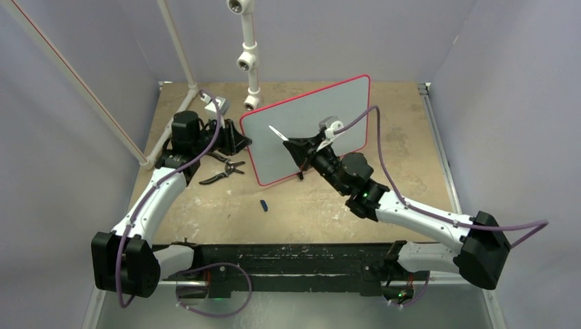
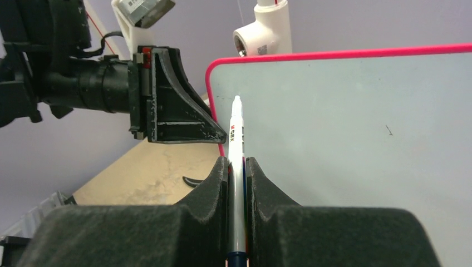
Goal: Write a sentence on the whiteboard
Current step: Hold the whiteboard at the center of the board, then write a sentence on the whiteboard.
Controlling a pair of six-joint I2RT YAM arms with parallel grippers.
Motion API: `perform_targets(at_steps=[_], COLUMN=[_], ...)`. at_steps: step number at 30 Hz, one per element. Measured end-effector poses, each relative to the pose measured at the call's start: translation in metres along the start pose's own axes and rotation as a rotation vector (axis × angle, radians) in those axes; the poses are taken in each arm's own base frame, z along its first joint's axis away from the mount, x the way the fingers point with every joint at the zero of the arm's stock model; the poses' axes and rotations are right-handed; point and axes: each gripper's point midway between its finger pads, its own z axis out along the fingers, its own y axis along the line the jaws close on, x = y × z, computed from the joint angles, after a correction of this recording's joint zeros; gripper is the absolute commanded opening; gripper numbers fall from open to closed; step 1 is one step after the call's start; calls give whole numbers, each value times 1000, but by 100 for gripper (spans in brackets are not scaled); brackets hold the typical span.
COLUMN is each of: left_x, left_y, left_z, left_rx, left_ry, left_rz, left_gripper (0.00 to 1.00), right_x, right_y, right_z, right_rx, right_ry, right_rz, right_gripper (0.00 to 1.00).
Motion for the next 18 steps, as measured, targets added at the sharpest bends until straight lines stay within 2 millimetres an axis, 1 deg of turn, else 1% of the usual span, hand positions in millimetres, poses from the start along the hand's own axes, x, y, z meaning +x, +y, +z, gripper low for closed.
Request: perform_targets(at_steps=[4,6,11,13,18], left_x=[0,0,0,0,1], left_y=[2,3,3,3,3], left_z=[0,0,-1,-1,-1], left_rx=[-6,-9,-9,-7,-7], left_ry=[0,-1,-2,-2,-2], left_rz=[13,28,48,56,70], left_gripper=[16,12,5,1,0], right_x=[10,13,13,13,17], right_y=[2,2,6,7,9], right_z=[7,9,17,21,28], right_rx=[16,25,33,36,45], right_ry=[14,16,9,7,4], right_rz=[-26,-37,-60,-67,-85], right_gripper=[0,0,0,0,0])
